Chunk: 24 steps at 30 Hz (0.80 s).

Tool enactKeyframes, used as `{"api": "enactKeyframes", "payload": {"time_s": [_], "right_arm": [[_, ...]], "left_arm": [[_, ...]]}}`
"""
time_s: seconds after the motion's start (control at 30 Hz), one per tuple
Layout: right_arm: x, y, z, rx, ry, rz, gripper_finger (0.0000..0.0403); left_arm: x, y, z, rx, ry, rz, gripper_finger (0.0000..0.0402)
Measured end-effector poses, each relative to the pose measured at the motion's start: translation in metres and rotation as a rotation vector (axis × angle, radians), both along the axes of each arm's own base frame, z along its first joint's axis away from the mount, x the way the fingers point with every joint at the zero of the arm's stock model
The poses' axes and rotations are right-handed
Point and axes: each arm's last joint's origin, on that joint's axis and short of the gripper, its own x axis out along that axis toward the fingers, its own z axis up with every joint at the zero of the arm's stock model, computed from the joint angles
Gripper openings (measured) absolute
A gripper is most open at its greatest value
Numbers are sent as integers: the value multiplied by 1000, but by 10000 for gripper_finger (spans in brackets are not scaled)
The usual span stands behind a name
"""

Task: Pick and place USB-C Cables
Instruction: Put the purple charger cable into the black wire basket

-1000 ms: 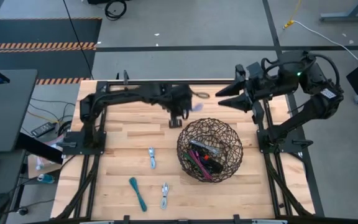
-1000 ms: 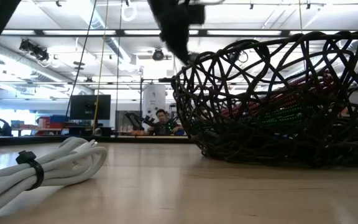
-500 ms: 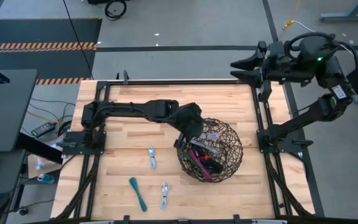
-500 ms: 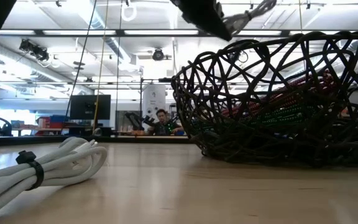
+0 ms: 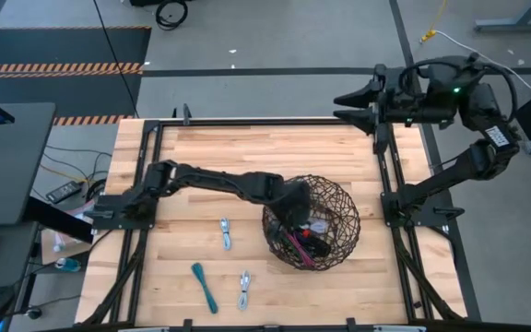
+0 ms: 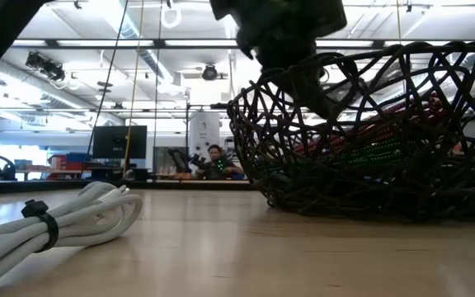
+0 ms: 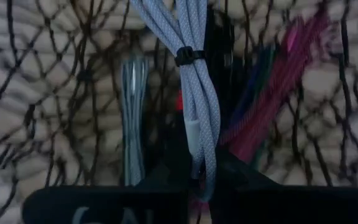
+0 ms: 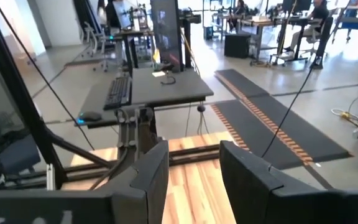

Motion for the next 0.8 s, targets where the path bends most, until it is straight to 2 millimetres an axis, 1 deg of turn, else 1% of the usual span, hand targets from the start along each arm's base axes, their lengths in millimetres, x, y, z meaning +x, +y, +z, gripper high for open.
{"api": "enactKeyframes", "payload": {"time_s": [0.07,0.17,0.63,0.7,0.8], "right_arm": [[2,0,0,-15,0,2,148],[2,0,0,-16,2,3,149],[2,0,2,-8,-26,0,149],[2,0,2,-7,-25,0,148],[2,0,2,-7,-23,0,149]], "left_arm": [[0,-3,-1,-21,5,-8,28],[2,-3,3,-25,-35,-14,28],[1,-2,2,-10,-15,-34,29],[1,-2,2,-10,-17,-33,49],[1,-2,2,-10,-22,-33,101]]}}
